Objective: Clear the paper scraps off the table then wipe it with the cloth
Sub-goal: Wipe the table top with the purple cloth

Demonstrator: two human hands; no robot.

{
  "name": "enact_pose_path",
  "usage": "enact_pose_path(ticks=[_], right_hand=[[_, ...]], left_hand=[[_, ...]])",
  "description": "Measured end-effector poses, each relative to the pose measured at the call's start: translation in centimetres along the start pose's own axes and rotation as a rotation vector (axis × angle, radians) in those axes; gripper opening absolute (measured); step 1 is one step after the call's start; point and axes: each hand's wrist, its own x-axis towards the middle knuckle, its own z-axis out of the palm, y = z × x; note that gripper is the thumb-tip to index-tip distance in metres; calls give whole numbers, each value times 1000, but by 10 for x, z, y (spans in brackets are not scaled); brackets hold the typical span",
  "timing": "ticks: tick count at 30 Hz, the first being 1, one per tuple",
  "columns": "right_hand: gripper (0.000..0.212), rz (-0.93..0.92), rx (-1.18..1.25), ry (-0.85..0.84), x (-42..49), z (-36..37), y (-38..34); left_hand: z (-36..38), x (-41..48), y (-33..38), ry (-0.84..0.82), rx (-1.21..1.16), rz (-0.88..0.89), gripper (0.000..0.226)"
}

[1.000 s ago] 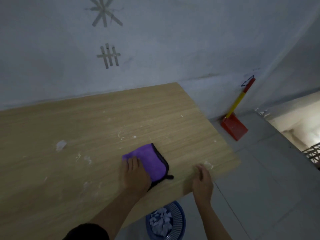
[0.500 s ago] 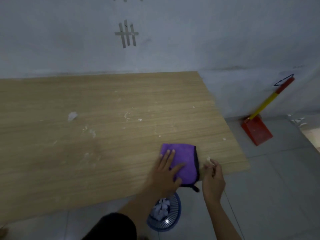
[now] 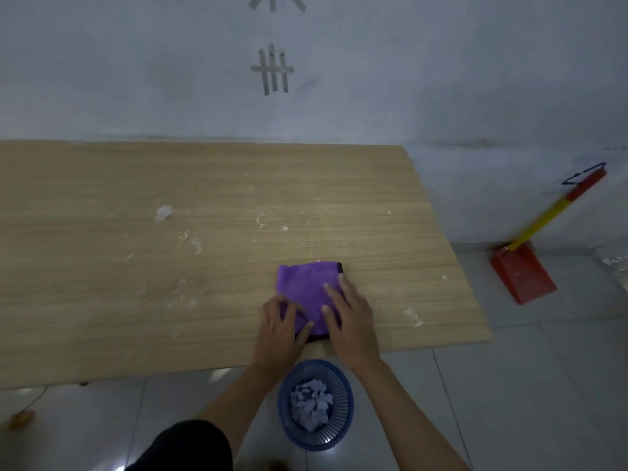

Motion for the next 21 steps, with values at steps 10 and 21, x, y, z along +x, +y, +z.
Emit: enact_pose_path(ticks=[10,21], right_hand=[[49,90,-265,34,12,8,0],[49,-35,-309,-129,-14,31,-8]], left_hand=[[-32,-7,-19,4,361,90,23],[-58,-19,-62,-114,200,-263,74]])
